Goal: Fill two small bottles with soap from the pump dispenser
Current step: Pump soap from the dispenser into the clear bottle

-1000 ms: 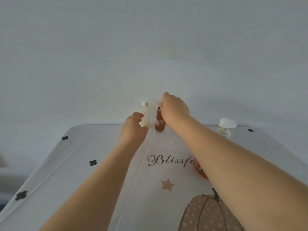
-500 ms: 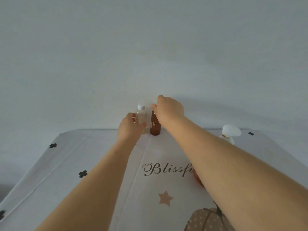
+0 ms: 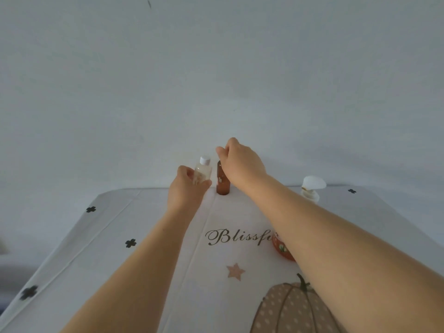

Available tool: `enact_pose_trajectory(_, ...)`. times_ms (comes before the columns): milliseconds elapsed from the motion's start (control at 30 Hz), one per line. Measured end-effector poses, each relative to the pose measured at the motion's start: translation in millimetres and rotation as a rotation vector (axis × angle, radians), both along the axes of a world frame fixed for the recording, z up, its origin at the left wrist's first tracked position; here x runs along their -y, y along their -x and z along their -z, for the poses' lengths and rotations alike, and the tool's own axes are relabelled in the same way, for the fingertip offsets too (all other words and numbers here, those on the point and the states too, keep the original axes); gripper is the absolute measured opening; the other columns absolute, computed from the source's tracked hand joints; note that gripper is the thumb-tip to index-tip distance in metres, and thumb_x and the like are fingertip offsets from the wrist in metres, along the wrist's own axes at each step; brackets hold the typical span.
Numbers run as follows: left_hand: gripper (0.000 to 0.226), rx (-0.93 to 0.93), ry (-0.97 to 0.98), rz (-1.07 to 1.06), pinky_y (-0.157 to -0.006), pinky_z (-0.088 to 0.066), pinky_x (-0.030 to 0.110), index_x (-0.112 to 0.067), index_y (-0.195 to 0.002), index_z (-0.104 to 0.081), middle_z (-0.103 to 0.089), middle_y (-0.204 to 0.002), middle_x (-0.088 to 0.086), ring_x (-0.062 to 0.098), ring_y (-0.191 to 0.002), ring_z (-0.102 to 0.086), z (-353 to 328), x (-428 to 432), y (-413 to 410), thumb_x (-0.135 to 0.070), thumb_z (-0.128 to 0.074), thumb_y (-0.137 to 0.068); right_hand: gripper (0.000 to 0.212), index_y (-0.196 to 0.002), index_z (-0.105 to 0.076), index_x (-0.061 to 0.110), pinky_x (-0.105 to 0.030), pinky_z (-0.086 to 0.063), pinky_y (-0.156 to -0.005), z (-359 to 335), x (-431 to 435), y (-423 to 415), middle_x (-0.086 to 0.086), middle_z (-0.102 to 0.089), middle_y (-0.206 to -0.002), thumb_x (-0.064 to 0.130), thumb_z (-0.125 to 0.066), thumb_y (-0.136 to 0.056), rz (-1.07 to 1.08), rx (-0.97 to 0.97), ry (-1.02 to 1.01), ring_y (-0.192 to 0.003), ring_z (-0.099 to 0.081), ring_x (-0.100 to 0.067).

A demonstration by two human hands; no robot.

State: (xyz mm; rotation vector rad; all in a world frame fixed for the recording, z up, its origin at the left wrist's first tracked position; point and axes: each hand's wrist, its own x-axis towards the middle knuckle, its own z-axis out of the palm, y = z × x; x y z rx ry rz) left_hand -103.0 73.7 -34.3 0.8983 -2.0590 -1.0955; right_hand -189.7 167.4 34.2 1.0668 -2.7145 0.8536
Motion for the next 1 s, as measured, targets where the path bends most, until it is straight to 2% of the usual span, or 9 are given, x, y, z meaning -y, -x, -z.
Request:
enact_pose_trajectory(167,0.034,-0.053,0.038,0.042,-0.060,-0.039,0.022,-0.013,-0.106,-0.050,-0.053,-0.083,-0.014,0.001,-0.070,-0.050,-18,-31,-27,-0.025,-0.073,-0.084,0.039,-0.083,-0.044,0.017,-0.034,-0.034,-0.059,-5,-27,-27,0.000,-0.050,-0.074,0.043,-0.032,-0.109,-0.028,0.085,0.023,-0.074,-0.051,-0.024)
enact_pose_trajectory(267,0.034,-0.093,0.083,0.095,-0.065,-0.043,0.022,-0.019,-0.105,-0.054,-0.059,-0.085,-0.016,0.000,-0.076,-0.056,-24,-51,-43,-0.025,-0.077,-0.080,0.046,-0.088,-0.050,0.016,-0.034,-0.039,-0.067,-8,-44,-41,0.000,-0.056,-0.080,0.053,-0.030,-0.107,-0.030,0.076,0.016,-0.078,-0.055,-0.022)
enact_pose_trajectory(400,0.035,-0.111,0.154,0.157,-0.073,-0.046,0.026,-0.027,-0.105,-0.060,-0.067,-0.099,-0.009,0.012,-0.089,-0.062,-27,-76,-62,-0.021,-0.080,-0.076,0.056,-0.071,-0.051,0.020,-0.033,-0.038,-0.065,-14,-75,-55,0.002,-0.056,-0.071,0.060,-0.030,-0.105,0.057,-0.002,-0.063,-0.071,-0.055,-0.021)
enact_pose_trajectory(500,0.037,-0.103,0.125,0.191,-0.069,-0.043,0.017,-0.032,-0.102,-0.063,-0.066,-0.103,-0.009,0.008,-0.091,-0.061,-27,-87,-71,-0.018,-0.082,-0.074,0.062,-0.078,-0.060,0.011,-0.030,-0.034,-0.055,-15,-95,-59,-0.001,-0.055,-0.066,0.060,-0.030,-0.104,0.092,0.027,-0.104,-0.061,-0.050,-0.020)
enact_pose_trajectory(667,0.044,-0.033,0.054,0.308,-0.062,-0.040,0.008,-0.034,-0.104,-0.068,-0.068,-0.097,-0.013,0.004,-0.088,-0.064,-27,-99,-82,-0.023,-0.088,-0.067,0.057,-0.073,-0.053,0.010,-0.031,-0.035,-0.054,-3,-129,-65,-0.002,-0.044,-0.058,0.050,-0.033,-0.107,0.027,0.092,-0.079,-0.055,-0.046,-0.019)
enact_pose_trajectory(767,0.044,0.036,0.061,0.375,-0.061,-0.044,0.010,-0.034,-0.105,-0.071,-0.071,-0.093,-0.013,0.007,-0.086,-0.067,-32,-106,-84,-0.027,-0.090,-0.065,0.050,-0.075,-0.050,0.017,-0.037,-0.047,-0.071,2,-151,-72,-0.002,-0.054,-0.070,0.050,-0.032,-0.108,-0.006,0.126,-0.056,-0.070,-0.057,-0.021)
enact_pose_trajectory(900,0.032,0.071,-0.013,0.483,-0.067,-0.046,0.019,-0.045,-0.093,-0.071,-0.075,-0.090,-0.009,0.011,-0.088,-0.069,-32,-114,-86,-0.028,-0.087,-0.071,0.026,-0.093,-0.049,0.021,-0.036,-0.047,-0.076,6,-174,-70,-0.010,-0.067,-0.096,0.042,-0.044,-0.107,-0.141,0.244,-0.015,-0.086,-0.063,-0.022)
enact_pose_trajectory(967,0.031,0.054,-0.033,0.507,-0.069,-0.047,0.018,-0.049,-0.088,-0.068,-0.074,-0.092,-0.006,0.013,-0.088,-0.068,-30,-117,-85,-0.026,-0.084,-0.075,0.006,-0.105,-0.054,0.026,-0.034,-0.049,-0.082,6,-184,-66,-0.001,-0.068,-0.107,0.032,-0.052,-0.105,-0.195,0.339,0.058,-0.096,-0.066,-0.020)
enact_pose_trajectory(1000,0.030,0.046,-0.044,0.513,-0.069,-0.047,0.016,-0.046,-0.092,-0.068,-0.074,-0.094,-0.007,0.013,-0.088,-0.067,-29,-119,-84,-0.025,-0.083,-0.077,0.008,-0.110,-0.056,0.028,-0.034,-0.051,-0.085,5,-189,-64,0.005,-0.067,-0.109,0.031,-0.055,-0.103,-0.197,0.374,0.112,-0.098,-0.067,-0.018)
